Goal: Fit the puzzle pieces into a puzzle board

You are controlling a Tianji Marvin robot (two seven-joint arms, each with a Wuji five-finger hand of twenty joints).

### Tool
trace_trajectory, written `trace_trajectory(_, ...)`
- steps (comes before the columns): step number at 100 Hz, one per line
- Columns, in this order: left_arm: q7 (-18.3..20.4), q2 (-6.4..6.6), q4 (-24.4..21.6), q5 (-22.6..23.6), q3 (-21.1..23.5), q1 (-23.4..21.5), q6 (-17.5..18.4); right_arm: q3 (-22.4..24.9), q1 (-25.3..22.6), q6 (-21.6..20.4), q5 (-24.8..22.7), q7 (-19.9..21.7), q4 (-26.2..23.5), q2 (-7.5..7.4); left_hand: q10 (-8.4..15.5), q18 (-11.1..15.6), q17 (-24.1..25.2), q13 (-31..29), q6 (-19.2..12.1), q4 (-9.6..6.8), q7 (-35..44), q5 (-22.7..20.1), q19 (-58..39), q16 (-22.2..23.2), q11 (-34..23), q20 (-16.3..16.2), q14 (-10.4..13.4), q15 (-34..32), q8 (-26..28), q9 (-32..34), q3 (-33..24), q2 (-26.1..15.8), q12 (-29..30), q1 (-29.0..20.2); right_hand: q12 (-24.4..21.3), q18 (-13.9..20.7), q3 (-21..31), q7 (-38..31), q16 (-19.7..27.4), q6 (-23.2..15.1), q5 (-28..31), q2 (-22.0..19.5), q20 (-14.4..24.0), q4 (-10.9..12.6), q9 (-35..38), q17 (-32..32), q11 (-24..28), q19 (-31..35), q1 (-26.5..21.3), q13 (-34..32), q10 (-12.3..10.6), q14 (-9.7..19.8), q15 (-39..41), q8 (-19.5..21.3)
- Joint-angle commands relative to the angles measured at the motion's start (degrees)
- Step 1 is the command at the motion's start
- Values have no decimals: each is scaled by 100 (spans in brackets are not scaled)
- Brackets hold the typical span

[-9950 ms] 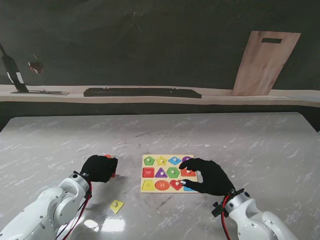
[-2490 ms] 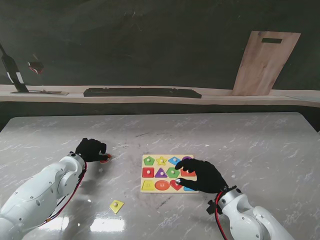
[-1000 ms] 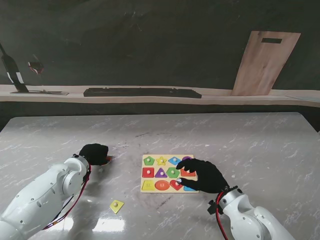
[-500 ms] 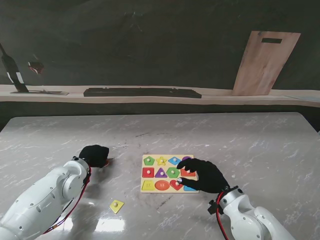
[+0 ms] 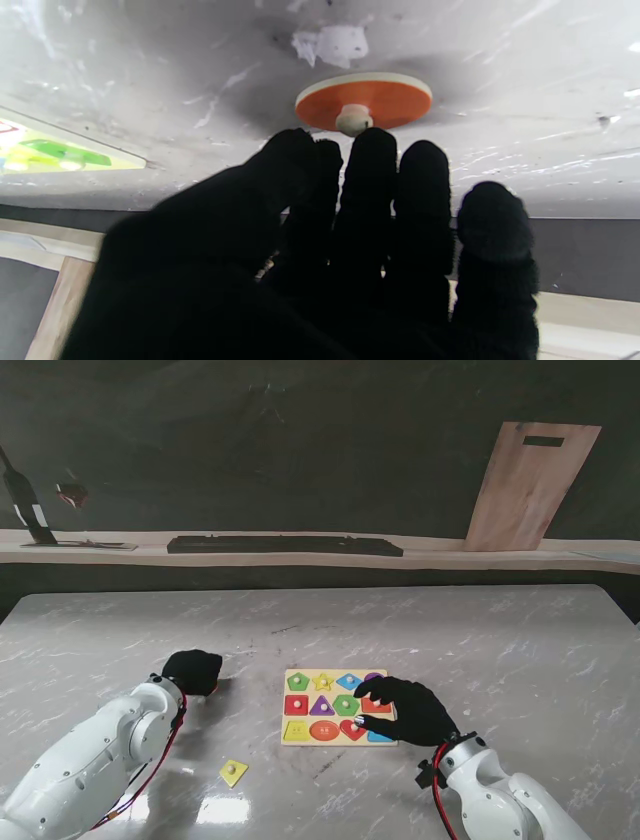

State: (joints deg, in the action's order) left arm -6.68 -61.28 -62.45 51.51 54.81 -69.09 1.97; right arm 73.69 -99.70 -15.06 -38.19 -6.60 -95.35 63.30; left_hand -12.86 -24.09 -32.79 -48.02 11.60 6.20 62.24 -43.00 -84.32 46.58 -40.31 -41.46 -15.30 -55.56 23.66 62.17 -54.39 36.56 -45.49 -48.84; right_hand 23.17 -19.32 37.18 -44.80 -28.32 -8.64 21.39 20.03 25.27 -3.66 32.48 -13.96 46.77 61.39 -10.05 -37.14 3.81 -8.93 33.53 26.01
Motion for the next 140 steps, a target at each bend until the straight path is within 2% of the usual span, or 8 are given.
trace_trajectory(1,4,4,-5,-7,-2,-19,-37,-3,-41,-11,-15,-4,-26,8,-34,88,-43,-181,-51,-232,121,-71,-90,112,-14,96,134,-20,-17,123,-212,178,9,45,37,92,-100,-106,-27,-101,135,-154,63,121,32,39,73,105,-77,98,-52,175,93,10)
trace_trajectory(12,-17,1,8,-25,17,-44,-46,-2,-42,-8,-14,2,-23,7,-97,43,69,-90,14,-132,-25,-92,-74,82,126,112,70,64,-161,78,-100,199,109,-59,37,96,-102,-105,-27,-104,137,-151,64,121,33,39,73,106,-76,101,-51,176,92,11)
trace_trajectory(37,-164,23,70,130,-5,-32,-25,-4,-42,-11,-14,12,-19,5,-216,56,247,98,109,218,-303,-46,-47,5,244,70,0,118,-317,-126,300,216,196,-139,37,96,-101,-107,-27,-99,133,-150,64,121,27,40,73,105,-82,99,-54,173,94,12)
trace_trajectory(59,-12,27,19,53,52,-84,-29,-6,-43,-6,-25,-7,-17,7,-332,5,442,241,187,303,-527,-49,30,-49,190,10,-92,197,-389,-345,608,114,388,-122,37,94,-102,-108,-27,-102,138,-152,65,122,31,33,73,108,-80,91,-52,177,96,13)
trace_trajectory(86,214,12,-99,-141,161,-205,-121,0,-48,-11,-27,-9,-13,7,-370,8,721,455,219,257,-764,40,132,-103,306,-43,-120,323,-446,-505,627,-20,560,-305,37,92,-103,-108,-25,-104,132,-151,65,121,29,38,73,106,-85,108,-50,171,90,13)
trace_trajectory(108,397,-21,-168,-426,284,-291,-224,1,-51,-7,-37,-18,-10,8,-363,-33,966,671,252,130,-982,117,372,-37,968,-117,-206,506,-430,-455,116,-84,342,-520,37,91,-106,-106,-26,-108,136,-160,66,121,32,36,74,107,-81,101,-46,174,93,13)
trace_trajectory(122,520,0,-220,-408,307,-314,-256,6,-55,-12,-37,-18,-9,7,-325,15,1066,749,217,118,-1066,187,435,-20,1080,-107,-188,591,-452,-529,112,16,363,-565,37,95,-106,-107,-26,-116,143,-154,66,122,32,36,74,106,-82,99,-47,171,94,14)
trace_trajectory(140,714,25,-292,-403,302,-343,-373,15,-61,-21,-42,-29,-5,9,-203,109,1128,697,127,130,-1095,275,492,246,1481,-108,-132,860,-338,-430,253,258,78,-811,37,92,-106,-108,-26,-135,146,-157,66,122,36,38,74,107,-82,101,-51,184,92,15)
